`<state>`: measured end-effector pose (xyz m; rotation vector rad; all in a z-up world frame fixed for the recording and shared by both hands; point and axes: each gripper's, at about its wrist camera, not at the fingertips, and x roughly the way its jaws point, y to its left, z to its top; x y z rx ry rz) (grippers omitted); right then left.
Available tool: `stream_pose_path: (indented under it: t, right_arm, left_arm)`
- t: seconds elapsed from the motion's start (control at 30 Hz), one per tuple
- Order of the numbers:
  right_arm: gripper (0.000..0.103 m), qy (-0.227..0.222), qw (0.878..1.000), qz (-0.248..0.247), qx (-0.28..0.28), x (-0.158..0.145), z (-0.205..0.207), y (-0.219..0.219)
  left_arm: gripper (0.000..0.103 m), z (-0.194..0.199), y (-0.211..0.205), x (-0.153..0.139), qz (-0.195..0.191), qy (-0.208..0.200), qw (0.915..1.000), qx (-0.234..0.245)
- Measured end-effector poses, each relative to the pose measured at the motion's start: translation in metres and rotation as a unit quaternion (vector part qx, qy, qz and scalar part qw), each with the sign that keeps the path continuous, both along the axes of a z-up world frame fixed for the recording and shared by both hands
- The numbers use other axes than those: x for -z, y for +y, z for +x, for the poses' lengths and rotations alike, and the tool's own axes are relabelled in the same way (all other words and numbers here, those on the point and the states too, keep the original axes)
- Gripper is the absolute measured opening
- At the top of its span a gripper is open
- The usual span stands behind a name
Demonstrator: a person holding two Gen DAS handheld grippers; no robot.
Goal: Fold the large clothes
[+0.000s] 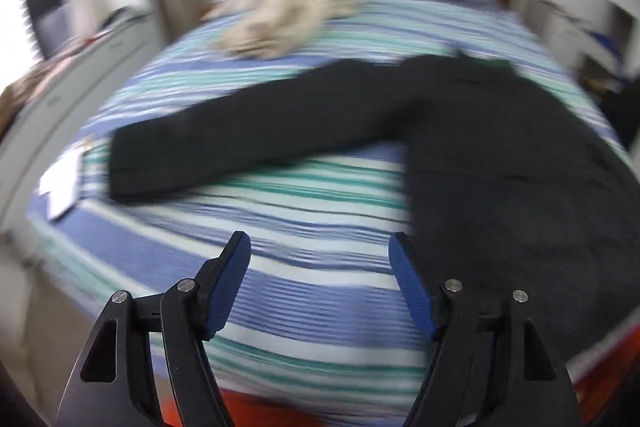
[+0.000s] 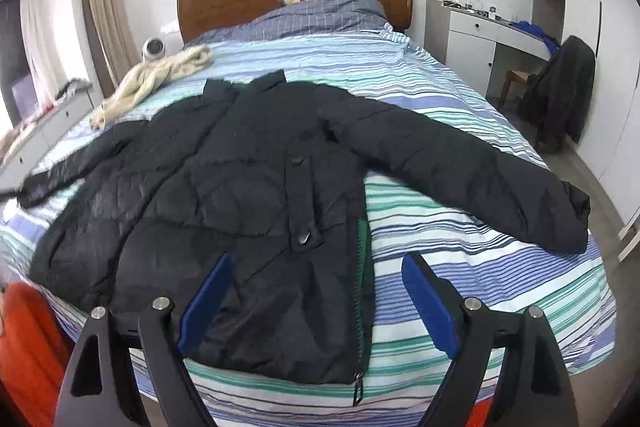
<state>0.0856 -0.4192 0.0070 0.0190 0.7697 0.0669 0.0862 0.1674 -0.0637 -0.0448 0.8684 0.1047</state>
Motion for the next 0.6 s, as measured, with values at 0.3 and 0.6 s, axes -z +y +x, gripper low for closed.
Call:
stream_pose_path:
  t: [0.3, 0.6]
  right_arm:
    - [0.089, 0.154, 0.987, -0.034, -0.038, 0.096, 0.021, 0.013]
    - [0.089, 0.113, 0.988, 0.101, 0.011, 0.063, -0.006, -0.048]
  left_arm:
    - [0.075, -0.016, -0.124, 0.072, 0.085, 0.055, 0.9899, 0.099]
    - [0.098, -0.037, -0.085, 0.034, 0.029, 0.039, 0.9972, 0.056]
